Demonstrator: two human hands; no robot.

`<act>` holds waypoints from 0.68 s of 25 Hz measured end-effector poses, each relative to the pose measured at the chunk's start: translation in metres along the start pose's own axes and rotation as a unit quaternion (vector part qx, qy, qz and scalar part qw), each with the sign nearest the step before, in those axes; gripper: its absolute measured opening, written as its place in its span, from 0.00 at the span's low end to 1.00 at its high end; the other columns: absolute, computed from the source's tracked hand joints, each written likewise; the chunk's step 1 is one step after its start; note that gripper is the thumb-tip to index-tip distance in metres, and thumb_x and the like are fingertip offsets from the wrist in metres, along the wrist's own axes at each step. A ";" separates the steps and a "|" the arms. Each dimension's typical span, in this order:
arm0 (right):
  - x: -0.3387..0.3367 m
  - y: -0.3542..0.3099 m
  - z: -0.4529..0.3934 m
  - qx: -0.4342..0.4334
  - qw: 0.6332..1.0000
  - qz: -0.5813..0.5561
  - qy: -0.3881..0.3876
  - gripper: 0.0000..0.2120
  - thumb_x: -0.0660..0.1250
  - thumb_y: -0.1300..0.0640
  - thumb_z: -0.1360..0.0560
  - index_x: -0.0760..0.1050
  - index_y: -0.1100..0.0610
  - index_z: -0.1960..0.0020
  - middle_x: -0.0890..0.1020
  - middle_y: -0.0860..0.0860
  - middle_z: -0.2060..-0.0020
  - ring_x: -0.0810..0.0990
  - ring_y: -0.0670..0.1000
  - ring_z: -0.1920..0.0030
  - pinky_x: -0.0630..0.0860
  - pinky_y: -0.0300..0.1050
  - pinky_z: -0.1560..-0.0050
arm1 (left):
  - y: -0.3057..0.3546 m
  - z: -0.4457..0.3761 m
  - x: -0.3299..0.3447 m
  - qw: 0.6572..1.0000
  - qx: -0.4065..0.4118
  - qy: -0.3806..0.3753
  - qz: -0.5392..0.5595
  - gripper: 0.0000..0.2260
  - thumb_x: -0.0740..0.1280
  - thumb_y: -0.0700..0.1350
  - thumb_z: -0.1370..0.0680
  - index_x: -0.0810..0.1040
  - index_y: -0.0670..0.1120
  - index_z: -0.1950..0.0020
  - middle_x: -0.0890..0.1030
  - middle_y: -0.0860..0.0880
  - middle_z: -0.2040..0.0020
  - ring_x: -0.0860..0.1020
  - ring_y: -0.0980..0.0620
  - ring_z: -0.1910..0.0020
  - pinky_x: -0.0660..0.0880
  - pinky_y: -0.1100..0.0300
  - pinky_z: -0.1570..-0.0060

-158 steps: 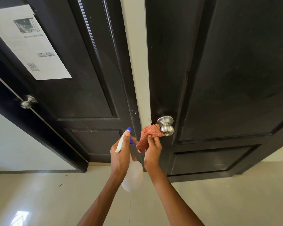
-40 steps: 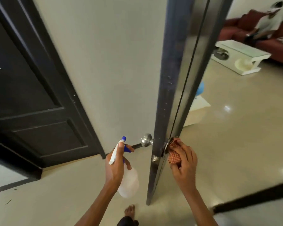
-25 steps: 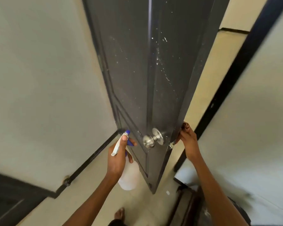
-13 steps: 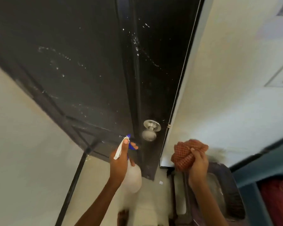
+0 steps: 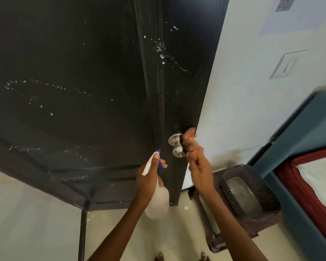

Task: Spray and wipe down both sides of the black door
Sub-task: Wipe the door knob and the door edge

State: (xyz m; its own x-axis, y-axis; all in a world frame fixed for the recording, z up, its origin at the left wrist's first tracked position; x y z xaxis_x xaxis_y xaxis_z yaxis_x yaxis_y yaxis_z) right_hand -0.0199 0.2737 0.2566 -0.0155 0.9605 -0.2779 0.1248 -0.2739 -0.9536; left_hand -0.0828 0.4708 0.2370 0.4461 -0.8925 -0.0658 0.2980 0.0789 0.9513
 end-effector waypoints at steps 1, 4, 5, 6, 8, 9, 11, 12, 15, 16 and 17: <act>0.020 -0.003 0.001 -0.019 0.999 0.017 -0.045 0.25 0.57 0.44 0.15 0.66 0.51 0.21 0.73 0.49 0.26 0.75 0.45 0.30 0.72 0.39 0.32 | 0.001 -0.003 0.000 1.000 -0.001 -0.002 -0.012 0.25 0.60 0.64 0.23 0.83 0.44 0.51 0.85 0.47 0.57 0.74 0.58 0.78 0.73 0.68 0.75; 0.031 0.009 0.007 0.037 0.992 -0.114 -0.030 0.21 0.55 0.53 0.13 0.63 0.49 0.20 0.69 0.46 0.23 0.72 0.34 0.30 0.69 0.28 0.34 | 0.004 -0.010 0.004 0.998 -0.001 -0.037 -0.041 0.25 0.62 0.65 0.24 0.83 0.43 0.50 0.81 0.48 0.67 0.74 0.58 0.78 0.73 0.68 0.75; 0.025 0.017 0.010 0.073 0.983 -0.166 0.007 0.18 0.55 0.53 0.13 0.68 0.48 0.24 0.76 0.45 0.28 0.76 0.34 0.35 0.73 0.31 0.35 | 0.004 -0.012 0.007 0.997 0.002 -0.053 -0.048 0.26 0.62 0.66 0.26 0.83 0.44 0.50 0.82 0.48 0.67 0.75 0.57 0.77 0.74 0.66 0.74; 0.021 0.029 0.013 0.109 0.972 -0.205 0.041 0.15 0.56 0.52 0.14 0.72 0.46 0.29 0.81 0.44 0.35 0.80 0.38 0.37 0.75 0.38 0.33 | 0.004 -0.014 0.010 0.996 0.007 -0.067 -0.050 0.26 0.62 0.67 0.28 0.83 0.45 0.51 0.84 0.49 0.63 0.75 0.55 0.76 0.75 0.64 0.73; 0.013 0.048 0.019 0.164 0.948 -0.252 0.106 0.13 0.60 0.48 0.15 0.76 0.45 0.33 0.84 0.45 0.40 0.82 0.47 0.38 0.75 0.53 0.30 | 0.006 -0.017 0.015 0.995 0.016 -0.086 -0.054 0.25 0.62 0.68 0.29 0.83 0.48 0.53 0.86 0.50 0.58 0.76 0.52 0.74 0.75 0.60 0.73; 0.010 0.054 0.022 0.178 0.937 -0.272 0.130 0.15 0.62 0.46 0.16 0.76 0.46 0.32 0.84 0.48 0.39 0.81 0.51 0.37 0.74 0.58 0.29 | 0.006 -0.017 0.016 0.994 0.017 -0.089 -0.064 0.25 0.61 0.69 0.29 0.83 0.49 0.55 0.85 0.51 0.58 0.76 0.52 0.74 0.75 0.60 0.73; 0.008 0.065 0.031 0.199 0.915 -0.307 0.169 0.19 0.63 0.47 0.17 0.75 0.51 0.28 0.83 0.52 0.37 0.80 0.55 0.35 0.73 0.62 0.28 | 0.007 -0.018 0.017 0.992 0.016 -0.092 -0.087 0.25 0.61 0.69 0.27 0.82 0.48 0.58 0.84 0.50 0.61 0.77 0.54 0.73 0.75 0.62 0.73; 0.006 0.068 0.036 0.201 0.908 -0.318 0.185 0.19 0.63 0.48 0.16 0.74 0.53 0.28 0.82 0.54 0.36 0.80 0.56 0.34 0.73 0.61 0.28 | 0.007 -0.019 0.017 0.992 0.009 -0.090 -0.091 0.25 0.62 0.69 0.27 0.81 0.47 0.58 0.83 0.49 0.63 0.78 0.54 0.72 0.75 0.62 0.73; -0.001 0.068 0.046 0.206 0.906 -0.307 0.206 0.18 0.60 0.51 0.15 0.73 0.54 0.28 0.82 0.54 0.37 0.80 0.56 0.35 0.73 0.60 0.29 | 0.013 -0.023 0.018 0.992 0.012 -0.089 -0.088 0.27 0.62 0.72 0.30 0.80 0.47 0.59 0.81 0.47 0.65 0.78 0.52 0.69 0.75 0.60 0.71; -0.003 0.068 0.048 0.202 0.909 -0.300 0.206 0.17 0.60 0.51 0.15 0.74 0.53 0.29 0.82 0.53 0.37 0.80 0.55 0.35 0.74 0.60 0.29 | 0.016 -0.024 0.019 0.991 0.019 -0.088 -0.094 0.26 0.62 0.72 0.30 0.80 0.48 0.58 0.82 0.48 0.63 0.80 0.51 0.67 0.75 0.60 0.71; -0.004 0.068 0.050 0.196 0.913 -0.292 0.208 0.16 0.60 0.51 0.15 0.74 0.52 0.29 0.82 0.53 0.38 0.80 0.55 0.36 0.74 0.59 0.30 | 0.019 -0.025 0.020 0.991 0.024 -0.088 -0.101 0.24 0.62 0.71 0.28 0.80 0.50 0.57 0.83 0.48 0.60 0.81 0.50 0.65 0.76 0.60 0.71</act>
State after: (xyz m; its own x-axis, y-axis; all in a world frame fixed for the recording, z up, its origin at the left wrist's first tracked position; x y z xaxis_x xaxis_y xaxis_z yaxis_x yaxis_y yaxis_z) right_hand -0.0605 0.2485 0.1874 0.4220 0.8616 0.2821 -0.1500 0.3733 -0.9155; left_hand -0.0470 0.4658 0.2458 0.2267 -0.9519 -0.2060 0.3232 -0.1260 0.9379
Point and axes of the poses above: each hand's wrist, its own z-axis away from the middle knuckle, its own x-axis out of the palm, y = z × x, the point moved 10 cm from there along -z, towards the middle knuckle
